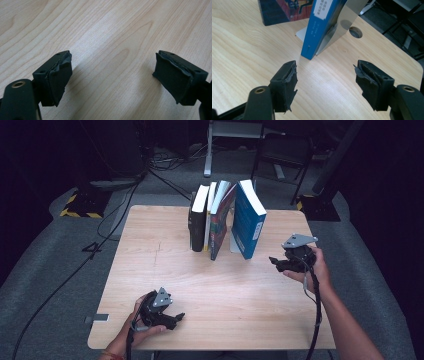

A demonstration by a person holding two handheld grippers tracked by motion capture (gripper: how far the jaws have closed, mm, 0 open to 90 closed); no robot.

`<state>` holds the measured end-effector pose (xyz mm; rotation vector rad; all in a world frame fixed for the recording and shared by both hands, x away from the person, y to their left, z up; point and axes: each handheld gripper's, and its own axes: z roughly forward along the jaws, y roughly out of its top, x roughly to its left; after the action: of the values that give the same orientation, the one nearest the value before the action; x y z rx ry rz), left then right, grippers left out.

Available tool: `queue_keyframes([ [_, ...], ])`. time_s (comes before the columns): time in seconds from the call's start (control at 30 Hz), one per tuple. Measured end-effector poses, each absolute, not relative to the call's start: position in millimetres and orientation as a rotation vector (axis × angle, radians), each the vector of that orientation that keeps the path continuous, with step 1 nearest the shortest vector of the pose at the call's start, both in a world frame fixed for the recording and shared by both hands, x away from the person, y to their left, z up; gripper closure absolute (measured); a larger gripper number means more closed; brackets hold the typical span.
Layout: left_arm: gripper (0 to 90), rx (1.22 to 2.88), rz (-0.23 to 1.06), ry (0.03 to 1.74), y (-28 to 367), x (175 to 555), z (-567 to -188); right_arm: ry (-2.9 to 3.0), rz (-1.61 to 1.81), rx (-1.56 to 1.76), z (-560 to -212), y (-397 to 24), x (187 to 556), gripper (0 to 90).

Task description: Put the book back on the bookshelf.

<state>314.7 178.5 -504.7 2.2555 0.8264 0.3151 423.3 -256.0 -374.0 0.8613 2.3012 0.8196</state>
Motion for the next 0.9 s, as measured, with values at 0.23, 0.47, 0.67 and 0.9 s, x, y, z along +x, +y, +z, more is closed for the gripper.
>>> queue_keyframes([
  [0.23, 14.8, 2.255, 0.315, 0.826, 178, 315, -505, 2.313, 0.814, 0.851, -382, -264, 413, 34.1],
  [0.47, 14.8, 2.255, 0.315, 0.826, 178, 315, -505, 2.325, 0.795, 0.837, -394, -275, 400, 33.6],
  [0.67, 14.8, 2.255, 0.315, 0.828, 178, 315, -505, 2.334, 0.786, 0.843, -406, -286, 390, 32.9],
  [0.9, 14.8, 2.255, 0.316, 0.828, 178, 315, -505, 2.345, 0.794, 0.831, -421, -298, 375, 31.8],
])
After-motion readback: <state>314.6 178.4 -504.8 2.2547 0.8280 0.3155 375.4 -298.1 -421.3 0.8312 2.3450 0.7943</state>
